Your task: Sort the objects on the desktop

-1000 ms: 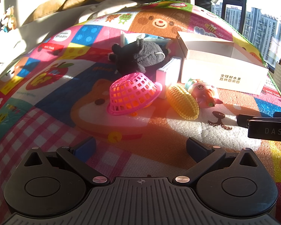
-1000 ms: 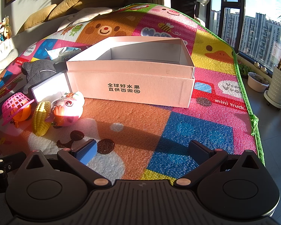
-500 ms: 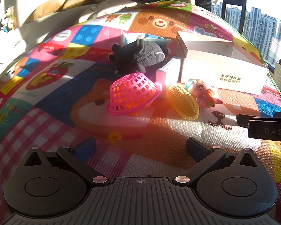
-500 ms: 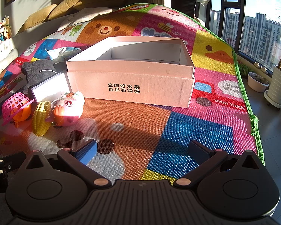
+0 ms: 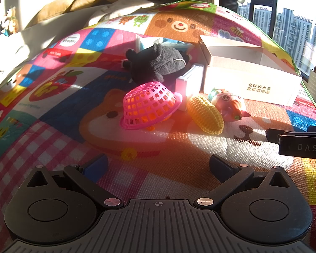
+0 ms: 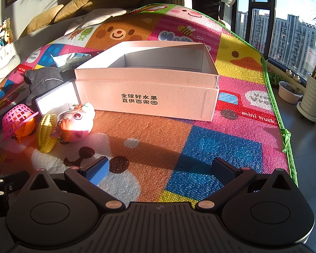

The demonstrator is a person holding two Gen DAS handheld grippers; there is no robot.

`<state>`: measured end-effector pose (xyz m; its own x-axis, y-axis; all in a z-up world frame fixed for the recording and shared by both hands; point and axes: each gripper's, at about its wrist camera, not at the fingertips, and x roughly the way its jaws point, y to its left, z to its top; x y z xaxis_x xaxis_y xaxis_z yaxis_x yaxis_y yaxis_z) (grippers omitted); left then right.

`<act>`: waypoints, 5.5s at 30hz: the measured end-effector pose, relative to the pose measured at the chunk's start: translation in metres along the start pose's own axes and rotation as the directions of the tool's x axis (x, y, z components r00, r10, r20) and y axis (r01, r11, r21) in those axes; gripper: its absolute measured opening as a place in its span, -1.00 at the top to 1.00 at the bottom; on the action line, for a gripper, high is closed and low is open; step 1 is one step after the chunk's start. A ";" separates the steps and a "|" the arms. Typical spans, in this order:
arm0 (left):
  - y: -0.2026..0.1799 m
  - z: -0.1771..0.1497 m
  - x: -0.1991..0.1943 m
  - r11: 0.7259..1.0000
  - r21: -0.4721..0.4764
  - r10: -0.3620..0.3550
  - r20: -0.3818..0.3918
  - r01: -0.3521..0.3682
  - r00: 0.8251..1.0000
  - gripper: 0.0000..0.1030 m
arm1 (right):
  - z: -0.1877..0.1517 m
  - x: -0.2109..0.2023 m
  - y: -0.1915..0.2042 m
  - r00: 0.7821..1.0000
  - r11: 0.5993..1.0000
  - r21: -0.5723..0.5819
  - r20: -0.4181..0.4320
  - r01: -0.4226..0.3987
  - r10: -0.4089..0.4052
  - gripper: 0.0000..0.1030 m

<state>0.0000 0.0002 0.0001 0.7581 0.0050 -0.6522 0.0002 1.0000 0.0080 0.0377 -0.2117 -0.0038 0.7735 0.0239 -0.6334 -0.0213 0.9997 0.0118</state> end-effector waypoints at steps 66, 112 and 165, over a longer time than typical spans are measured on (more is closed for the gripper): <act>0.001 0.000 0.000 1.000 -0.003 0.002 0.004 -0.002 1.000 -1.00 | 0.001 0.000 -0.001 0.999 0.999 -0.035 -0.023 -0.030 0.030 -1.00; -0.048 0.038 0.014 0.962 0.190 -0.210 0.046 0.197 0.977 -0.44 | -0.022 -0.071 -0.059 0.949 0.953 0.050 0.123 -0.298 0.290 -0.24; -0.039 -0.021 -0.040 0.865 0.497 -0.075 -0.007 0.068 0.997 -1.00 | -0.032 -0.072 -0.060 0.950 0.965 0.113 0.237 -0.236 0.205 -0.93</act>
<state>-0.0437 -0.0393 0.0098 0.7513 -0.0695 -0.6563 0.3764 0.8620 0.3395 -0.0372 -0.2737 0.0168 0.8805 0.2283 -0.4155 -0.1317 0.9597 0.2483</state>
